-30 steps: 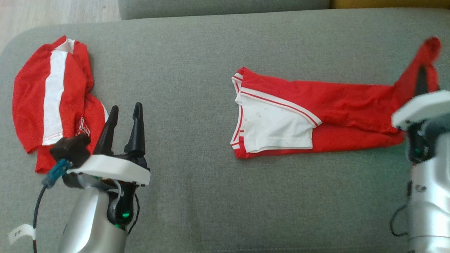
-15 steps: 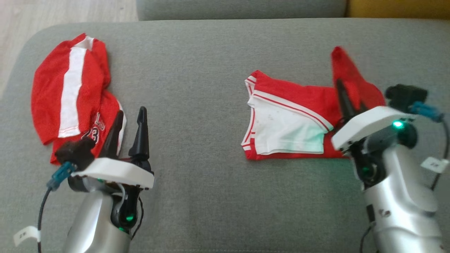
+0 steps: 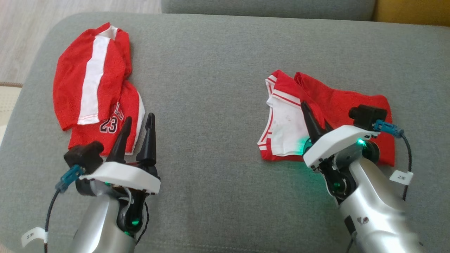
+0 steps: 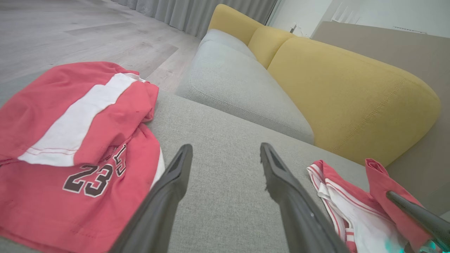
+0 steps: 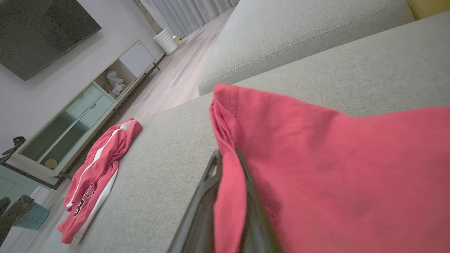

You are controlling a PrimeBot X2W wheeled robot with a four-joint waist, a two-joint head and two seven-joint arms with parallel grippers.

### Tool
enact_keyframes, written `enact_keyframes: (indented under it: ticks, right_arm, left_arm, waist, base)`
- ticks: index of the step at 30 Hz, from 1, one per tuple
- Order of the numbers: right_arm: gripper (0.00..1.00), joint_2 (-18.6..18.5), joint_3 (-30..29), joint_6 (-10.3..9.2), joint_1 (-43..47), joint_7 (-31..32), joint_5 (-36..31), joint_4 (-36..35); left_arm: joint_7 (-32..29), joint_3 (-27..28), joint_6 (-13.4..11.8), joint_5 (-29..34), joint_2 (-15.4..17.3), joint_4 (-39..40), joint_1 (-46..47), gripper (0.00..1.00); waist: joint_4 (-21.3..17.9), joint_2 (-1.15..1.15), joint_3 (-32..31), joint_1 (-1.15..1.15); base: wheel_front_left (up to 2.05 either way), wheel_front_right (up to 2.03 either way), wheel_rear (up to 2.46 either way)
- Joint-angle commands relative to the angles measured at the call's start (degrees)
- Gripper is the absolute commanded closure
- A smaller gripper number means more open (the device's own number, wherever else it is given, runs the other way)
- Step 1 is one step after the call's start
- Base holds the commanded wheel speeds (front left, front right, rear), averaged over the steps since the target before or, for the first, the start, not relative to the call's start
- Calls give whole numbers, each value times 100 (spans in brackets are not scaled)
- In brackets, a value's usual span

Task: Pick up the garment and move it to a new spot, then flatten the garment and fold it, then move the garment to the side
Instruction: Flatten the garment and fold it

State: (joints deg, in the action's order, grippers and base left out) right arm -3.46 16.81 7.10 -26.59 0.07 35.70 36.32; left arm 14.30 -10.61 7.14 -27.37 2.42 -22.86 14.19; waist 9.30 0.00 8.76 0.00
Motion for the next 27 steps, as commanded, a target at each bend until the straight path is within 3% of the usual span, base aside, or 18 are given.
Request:
enact_keyframes:
  ticks: [1,5,6,7,14,18,23,27]
  right_arm:
    - [100,57,187,39,-322,-139,110,-44]
    - [100,57,354,39,-450,-307,308,185]
    - [19,57,404,39,-484,-337,371,277]
    - [0,57,486,39,-508,-309,477,357]
    - [0,57,1524,39,-550,-287,917,104]
    - [0,57,1588,39,-654,-432,1047,-18]
    - [0,17,1082,39,-954,-726,124,219]
    - [0,-344,626,39,-989,-953,-775,117]
  left_arm:
    - [70,130,35,-20,49,129,115,0]
    - [70,114,35,-56,47,106,115,0]
    - [70,114,35,-93,47,82,112,0]
    - [70,108,35,-117,47,64,117,0]
    - [70,102,35,-222,46,-21,180,0]
    - [70,129,34,-217,46,-16,174,0]
    - [70,199,34,-172,46,73,155,0]
    - [70,201,34,-171,46,225,161,0]
  waist:
    - [40,0,2,0]
    - [85,0,17,0]
    - [95,0,21,0]
    - [103,0,27,0]
    - [-5,0,6,0]
    - [-141,0,-68,0]
    - [-317,0,-155,0]
    - [-433,0,-210,0]
  base:
    - [0,0,0]
    - [0,0,0]
    - [0,0,0]
    - [0,0,0]
    - [0,0,0]
    - [0,0,0]
    - [0,0,0]
    - [0,0,0]
